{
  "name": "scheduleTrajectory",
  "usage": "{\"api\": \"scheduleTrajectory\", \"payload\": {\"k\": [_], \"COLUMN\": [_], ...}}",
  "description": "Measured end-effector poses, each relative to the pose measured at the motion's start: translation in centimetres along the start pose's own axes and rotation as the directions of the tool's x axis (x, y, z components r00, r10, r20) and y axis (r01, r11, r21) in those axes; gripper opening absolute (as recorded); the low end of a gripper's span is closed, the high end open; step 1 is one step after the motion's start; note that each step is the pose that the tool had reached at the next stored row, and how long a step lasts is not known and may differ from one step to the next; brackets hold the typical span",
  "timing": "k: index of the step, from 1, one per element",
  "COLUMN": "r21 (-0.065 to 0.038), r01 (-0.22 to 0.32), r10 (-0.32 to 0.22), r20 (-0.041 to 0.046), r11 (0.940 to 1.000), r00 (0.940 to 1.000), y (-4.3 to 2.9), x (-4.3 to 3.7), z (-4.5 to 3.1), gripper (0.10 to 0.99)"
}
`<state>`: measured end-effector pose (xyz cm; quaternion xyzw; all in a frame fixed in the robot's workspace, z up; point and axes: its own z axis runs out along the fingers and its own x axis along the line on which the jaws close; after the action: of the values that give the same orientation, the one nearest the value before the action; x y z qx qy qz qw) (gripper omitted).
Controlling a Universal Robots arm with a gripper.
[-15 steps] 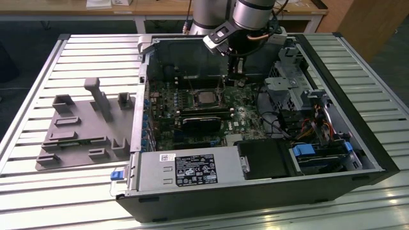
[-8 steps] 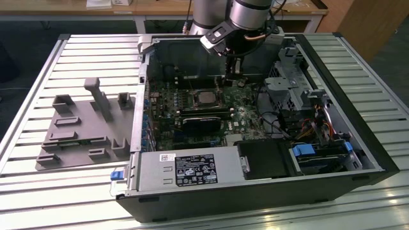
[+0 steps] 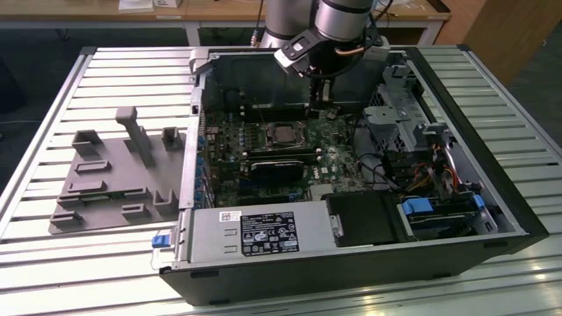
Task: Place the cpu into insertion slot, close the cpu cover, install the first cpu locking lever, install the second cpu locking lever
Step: 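Close the cpu cover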
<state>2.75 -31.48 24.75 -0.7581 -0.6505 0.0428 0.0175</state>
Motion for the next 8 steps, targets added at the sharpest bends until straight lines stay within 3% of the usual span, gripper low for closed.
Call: {"api": "scheduleTrajectory", "payload": {"k": [2, 4, 8], "r21": [-0.026, -0.046, -0.070], "r01": [0.000, -0.001, -0.002], "r10": [0.000, 0.001, 0.001], "r20": [-0.0043, -0.0074, -0.0109], "r11": [0.9997, 0.9990, 0.9976], "r00": [1.0000, 1.0000, 0.9999], "y": [-0.28, -0.65, -1.54], "x": [-0.04, -0.09, -0.23], "z": [0.07, 0.18, 0.47], "gripper": [0.102, 0.102, 0.102]}}
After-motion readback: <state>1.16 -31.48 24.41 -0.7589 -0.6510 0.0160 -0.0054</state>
